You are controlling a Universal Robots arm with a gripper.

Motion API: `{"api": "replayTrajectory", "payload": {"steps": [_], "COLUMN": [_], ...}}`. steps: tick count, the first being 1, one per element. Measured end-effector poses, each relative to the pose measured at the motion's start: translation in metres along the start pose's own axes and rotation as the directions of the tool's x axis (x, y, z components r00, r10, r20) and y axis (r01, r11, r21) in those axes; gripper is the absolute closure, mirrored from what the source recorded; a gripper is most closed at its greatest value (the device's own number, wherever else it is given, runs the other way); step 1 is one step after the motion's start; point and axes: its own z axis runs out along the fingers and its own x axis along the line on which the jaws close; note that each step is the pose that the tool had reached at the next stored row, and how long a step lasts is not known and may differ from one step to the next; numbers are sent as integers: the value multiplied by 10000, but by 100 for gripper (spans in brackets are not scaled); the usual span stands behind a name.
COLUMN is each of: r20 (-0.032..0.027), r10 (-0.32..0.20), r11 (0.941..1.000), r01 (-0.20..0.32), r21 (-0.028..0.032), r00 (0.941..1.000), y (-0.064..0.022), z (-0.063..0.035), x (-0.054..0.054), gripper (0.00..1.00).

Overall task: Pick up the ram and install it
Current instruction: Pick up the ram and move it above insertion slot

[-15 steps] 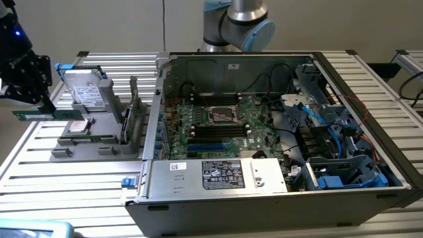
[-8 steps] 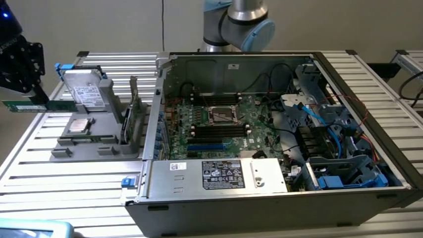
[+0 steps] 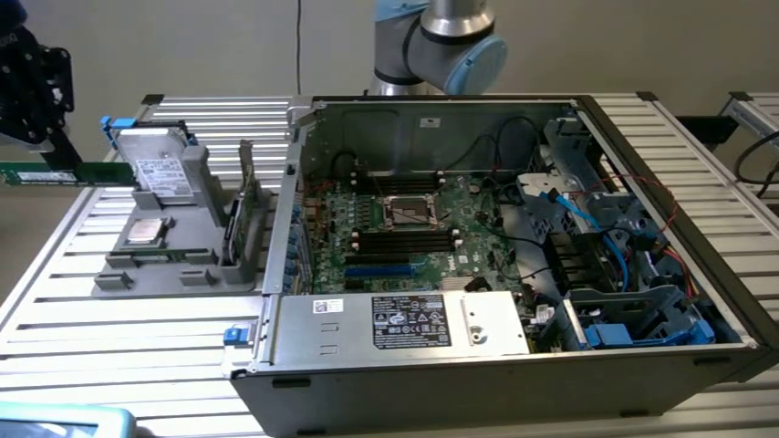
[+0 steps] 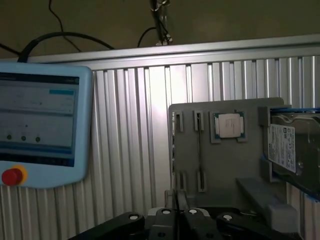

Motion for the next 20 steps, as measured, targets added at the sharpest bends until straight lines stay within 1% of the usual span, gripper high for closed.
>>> {"api": "replayTrajectory", "payload": {"steps": [6,14,20], "r20": [0,14,37], "r10": [-1,0,1], "r11": [10000,10000,10000], "r01": [1,0,-1], "r21": [0,-2,-3], "r00": [10000,10000,10000], "y": [-217,-589,-873], "z": [-262,-611,-833], "x": [21,67,91], "gripper": [88,88,88]}}
